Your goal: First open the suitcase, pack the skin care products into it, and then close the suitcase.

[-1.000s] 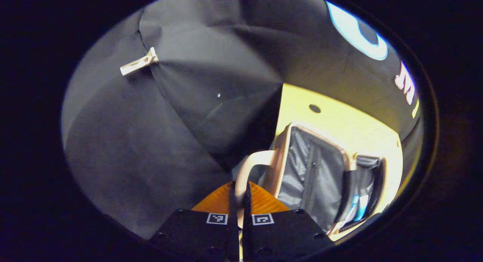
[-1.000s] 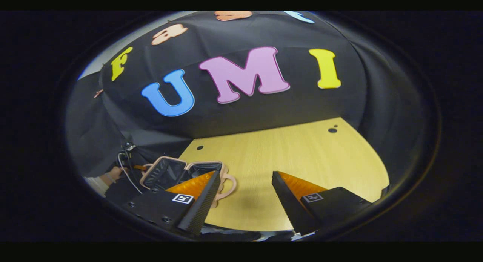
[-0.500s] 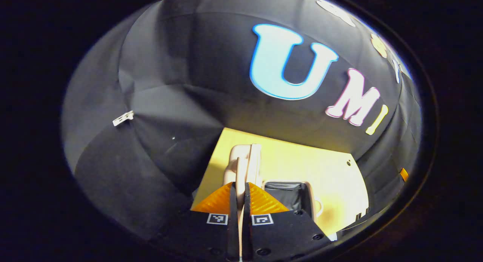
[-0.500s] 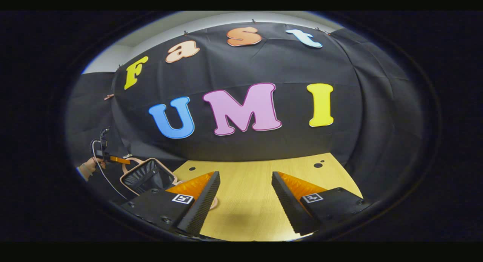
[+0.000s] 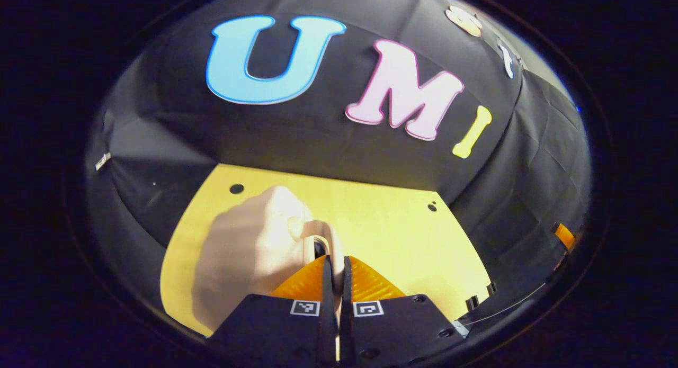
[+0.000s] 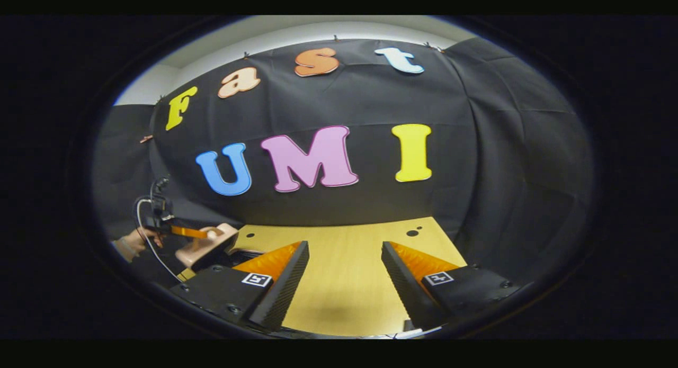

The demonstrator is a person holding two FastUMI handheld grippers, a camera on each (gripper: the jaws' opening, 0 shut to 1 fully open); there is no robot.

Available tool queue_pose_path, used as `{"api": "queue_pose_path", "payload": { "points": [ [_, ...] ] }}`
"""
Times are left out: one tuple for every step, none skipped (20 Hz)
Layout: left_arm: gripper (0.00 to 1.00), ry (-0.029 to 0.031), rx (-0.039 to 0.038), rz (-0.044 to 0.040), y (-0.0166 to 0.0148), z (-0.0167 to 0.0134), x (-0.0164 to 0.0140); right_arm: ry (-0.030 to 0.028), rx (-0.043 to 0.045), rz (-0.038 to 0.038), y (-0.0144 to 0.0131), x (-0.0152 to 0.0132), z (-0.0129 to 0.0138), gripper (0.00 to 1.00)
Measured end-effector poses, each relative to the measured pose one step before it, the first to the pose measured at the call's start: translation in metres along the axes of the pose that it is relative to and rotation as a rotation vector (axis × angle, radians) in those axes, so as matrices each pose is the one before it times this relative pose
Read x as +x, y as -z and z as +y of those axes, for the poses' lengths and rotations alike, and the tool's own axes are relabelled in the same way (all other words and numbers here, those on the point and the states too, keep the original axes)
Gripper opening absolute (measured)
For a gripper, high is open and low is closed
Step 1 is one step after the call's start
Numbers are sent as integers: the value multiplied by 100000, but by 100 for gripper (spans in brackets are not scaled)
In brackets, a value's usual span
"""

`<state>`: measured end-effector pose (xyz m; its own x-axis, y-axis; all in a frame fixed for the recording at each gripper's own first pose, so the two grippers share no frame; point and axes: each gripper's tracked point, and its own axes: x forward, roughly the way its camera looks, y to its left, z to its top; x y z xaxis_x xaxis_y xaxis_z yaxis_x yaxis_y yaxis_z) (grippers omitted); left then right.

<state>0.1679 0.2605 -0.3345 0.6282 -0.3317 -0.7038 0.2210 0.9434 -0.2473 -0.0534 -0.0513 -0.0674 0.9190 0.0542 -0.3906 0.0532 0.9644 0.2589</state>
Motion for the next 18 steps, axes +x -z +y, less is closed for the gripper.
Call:
{"api": "queue_pose_path", "payload": {
  "points": [
    [8,674,1682,5232,2361,-1617,2135,1573,910,215,177,-662,-932,88],
    [8,141,907,4416,1980,-563,1303,2366,862,-4,420,-754,-1160,88],
    [8,-545,527,3861,1621,-1197,2257,1979,1037,177,418,-747,-937,88],
    [8,-1409,749,3193,1331,-388,1952,1705,1150,412,433,-838,-828,88],
    [8,-1452,210,2125,1281,-129,1713,1726,522,454,515,-858,-824,88],
    [9,-31,-539,2487,872,-348,882,1553,-633,636,616,-794,-747,88],
    [8,184,-256,400,495,-296,768,1752,-1470,497,510,-735,-878,88],
    [8,-157,790,-983,0,20,285,1243,-1840,364,344,-730,-805,88],
    [9,-728,1706,-418,50,-33,196,534,-1981,513,352,-552,-445,88],
    [9,-884,1063,-58,264,-269,277,181,-1839,523,313,-411,-425,88],
    [9,-886,783,-120,232,-350,237,-335,-1703,28,229,-480,-377,88],
    [10,-1008,1222,-798,240,-307,327,-1120,-797,-60,46,-295,46,88],
    [10,-981,1171,-1003,134,-30,406,-1434,-747,-499,18,-252,97,88],
    [12,-2688,-608,-287,30,282,-64,-1620,-837,-674,-183,-300,153,88],
    [15,-2508,-1656,-1301,-268,30,-124,-1871,-297,-632,-186,-348,176,88],
    [21,-631,-2178,-3342,-724,-352,-419,-2377,-7,-1308,-359,-424,316,88],
    [32,387,-2251,-3686,-1010,-686,-230,-1785,-590,-1189,-305,-326,183,88],
    [30,1512,-2213,-4205,-972,-1063,-904,-1194,-1137,-538,-107,-163,-156,88]
  ]
}}
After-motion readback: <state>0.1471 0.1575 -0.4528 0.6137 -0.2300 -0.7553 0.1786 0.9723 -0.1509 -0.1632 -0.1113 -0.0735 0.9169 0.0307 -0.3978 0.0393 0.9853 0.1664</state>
